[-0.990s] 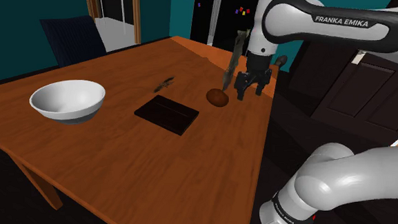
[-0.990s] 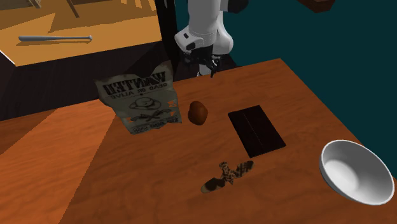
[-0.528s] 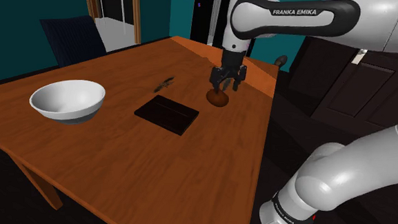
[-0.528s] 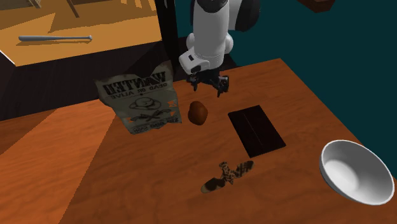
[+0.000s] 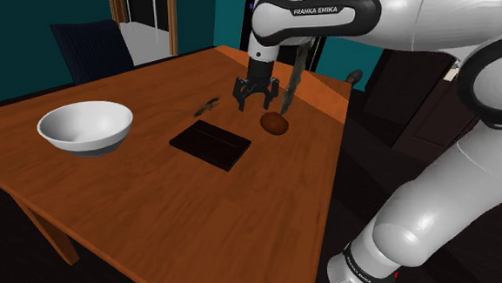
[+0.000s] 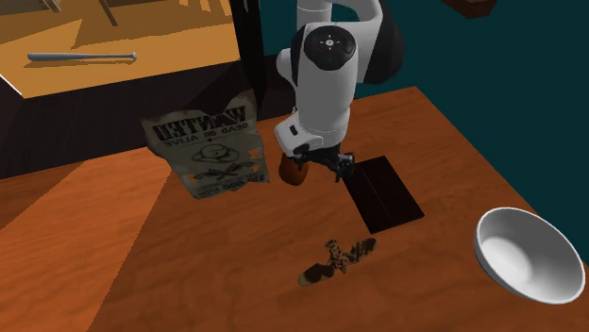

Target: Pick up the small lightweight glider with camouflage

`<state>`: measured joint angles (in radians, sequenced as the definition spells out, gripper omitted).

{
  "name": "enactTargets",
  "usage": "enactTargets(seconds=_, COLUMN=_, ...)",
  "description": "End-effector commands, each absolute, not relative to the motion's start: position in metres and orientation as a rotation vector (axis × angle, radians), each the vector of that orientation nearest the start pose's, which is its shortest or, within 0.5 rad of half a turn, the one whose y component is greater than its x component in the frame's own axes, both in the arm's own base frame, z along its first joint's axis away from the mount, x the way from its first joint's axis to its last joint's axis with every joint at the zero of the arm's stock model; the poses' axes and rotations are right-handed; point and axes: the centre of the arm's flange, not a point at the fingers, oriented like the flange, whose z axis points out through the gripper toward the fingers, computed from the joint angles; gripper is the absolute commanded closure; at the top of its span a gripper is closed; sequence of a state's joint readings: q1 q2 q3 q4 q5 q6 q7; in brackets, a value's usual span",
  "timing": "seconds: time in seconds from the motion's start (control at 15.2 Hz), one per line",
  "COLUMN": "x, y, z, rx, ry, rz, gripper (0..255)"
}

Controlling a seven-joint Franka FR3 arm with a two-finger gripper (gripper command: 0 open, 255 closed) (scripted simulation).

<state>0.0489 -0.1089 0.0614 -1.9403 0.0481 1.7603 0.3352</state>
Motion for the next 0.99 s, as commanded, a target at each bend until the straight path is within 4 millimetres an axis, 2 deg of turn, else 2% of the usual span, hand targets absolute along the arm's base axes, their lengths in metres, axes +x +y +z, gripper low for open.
enactTargets(seconds=0.0, x=0.539, y=0.069, z=0.52, rx=-3.083, ry=0.384, rz=0.117, gripper=0)
enactTargets(seconds=0.86, x=0.696, y=0.112, z=0.498, rx=-3.014, ry=0.482, rz=0.085, gripper=0)
enactTargets(seconds=0.92, x=0.701, y=0.113, z=0.497, rx=-3.012, ry=0.485, rz=0.084, gripper=0)
